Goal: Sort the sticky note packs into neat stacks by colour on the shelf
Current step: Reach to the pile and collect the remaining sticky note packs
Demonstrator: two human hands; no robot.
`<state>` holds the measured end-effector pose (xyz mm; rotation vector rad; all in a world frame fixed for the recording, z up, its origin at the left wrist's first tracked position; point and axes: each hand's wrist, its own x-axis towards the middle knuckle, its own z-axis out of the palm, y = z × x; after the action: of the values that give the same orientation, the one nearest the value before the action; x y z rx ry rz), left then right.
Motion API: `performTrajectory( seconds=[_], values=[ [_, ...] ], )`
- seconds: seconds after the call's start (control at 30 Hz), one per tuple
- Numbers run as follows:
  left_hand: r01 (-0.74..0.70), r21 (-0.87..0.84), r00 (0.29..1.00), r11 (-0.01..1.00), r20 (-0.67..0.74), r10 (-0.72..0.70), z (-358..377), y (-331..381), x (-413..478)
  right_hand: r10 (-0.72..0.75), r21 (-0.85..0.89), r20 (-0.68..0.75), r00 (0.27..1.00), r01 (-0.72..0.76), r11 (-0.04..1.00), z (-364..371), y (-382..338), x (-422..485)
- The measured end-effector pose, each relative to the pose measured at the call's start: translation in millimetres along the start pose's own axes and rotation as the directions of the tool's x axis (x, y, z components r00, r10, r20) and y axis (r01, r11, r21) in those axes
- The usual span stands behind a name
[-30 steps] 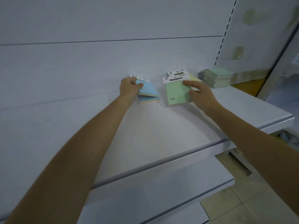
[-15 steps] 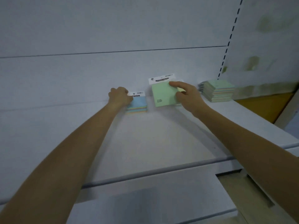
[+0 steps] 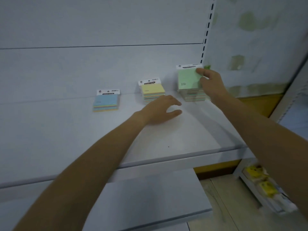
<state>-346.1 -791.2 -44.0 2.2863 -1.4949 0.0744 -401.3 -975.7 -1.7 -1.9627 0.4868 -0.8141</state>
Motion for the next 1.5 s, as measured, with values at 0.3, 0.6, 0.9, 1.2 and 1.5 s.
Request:
performTrajectory(
  seconds=[0.3,0.6,0.9,1.2,1.5],
  values=[
    [0.07,-0.05,0.994,0.996,0.092,-0.065,22.8,1.4,7.7,0.078,-0.063,-0.014,0.997,-0.079,0.995,-10.1,14.0,32.1],
    [0.081,-0.094,0.995,0.992,0.07,-0.074,25.5,-2.9,10.9,-0.007,-0.356,-0.091,0.996,-0.026,0.934,5.2,25.2,35.6],
    [0.079,-0.099,0.994,0.992,0.083,-0.071,23.6,-0.4,8.7,0.012,-0.548,0.138,0.99,0.067,0.834,4.9,37.3,38.1],
    [0.075,-0.028,0.997,0.997,0.018,-0.075,6.1,4.5,-6.2,-0.306,-0.594,0.195,0.932,0.361,0.719,24.6,2.3,6.1],
    [0.204,0.225,0.976,0.953,0.028,-0.216,-61.9,-52.7,-108.3,-0.458,-0.478,0.483,0.746,0.663,0.576,128.6,-61.4,-50.3]
  ],
)
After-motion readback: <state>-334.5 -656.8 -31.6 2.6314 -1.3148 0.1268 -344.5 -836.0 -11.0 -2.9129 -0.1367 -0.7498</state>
